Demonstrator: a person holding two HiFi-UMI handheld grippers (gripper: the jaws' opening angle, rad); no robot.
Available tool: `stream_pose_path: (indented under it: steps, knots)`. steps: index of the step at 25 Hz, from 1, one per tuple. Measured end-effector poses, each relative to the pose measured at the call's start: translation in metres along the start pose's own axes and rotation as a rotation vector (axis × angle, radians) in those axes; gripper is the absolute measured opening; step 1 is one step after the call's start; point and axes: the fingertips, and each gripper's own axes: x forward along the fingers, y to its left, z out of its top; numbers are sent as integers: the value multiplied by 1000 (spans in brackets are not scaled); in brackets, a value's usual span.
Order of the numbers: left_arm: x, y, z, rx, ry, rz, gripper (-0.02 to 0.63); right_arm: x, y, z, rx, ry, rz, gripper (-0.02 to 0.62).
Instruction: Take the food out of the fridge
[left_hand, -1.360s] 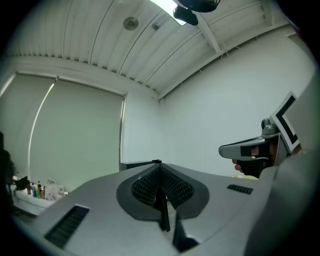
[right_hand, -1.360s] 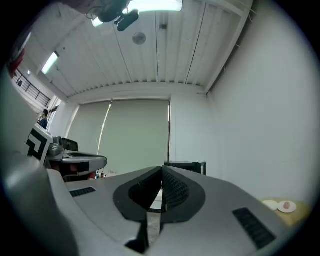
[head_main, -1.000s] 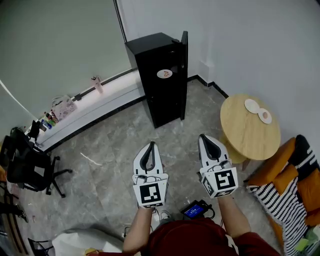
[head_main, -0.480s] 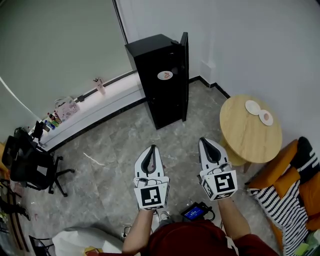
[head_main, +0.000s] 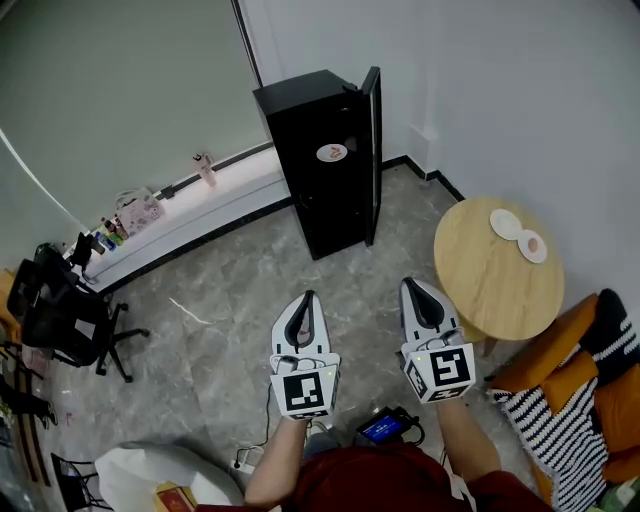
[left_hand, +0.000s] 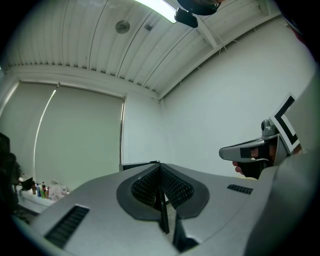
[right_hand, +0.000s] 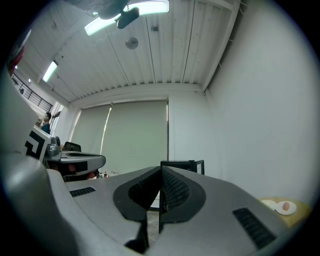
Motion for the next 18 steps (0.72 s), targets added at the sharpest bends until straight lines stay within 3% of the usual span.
stream_pose_path:
  steps: [5,8,18]
  knots:
    - [3,-5,3,2,-1,8,12,0,-11,1,16,-1,-6,23]
    - [7,-4,-1,44,46,3,12,5,-16,3,14,-2,-2,23]
    - [35,8,-14,35,47,-1,12,35,-20,-4,-2,4,-3,23]
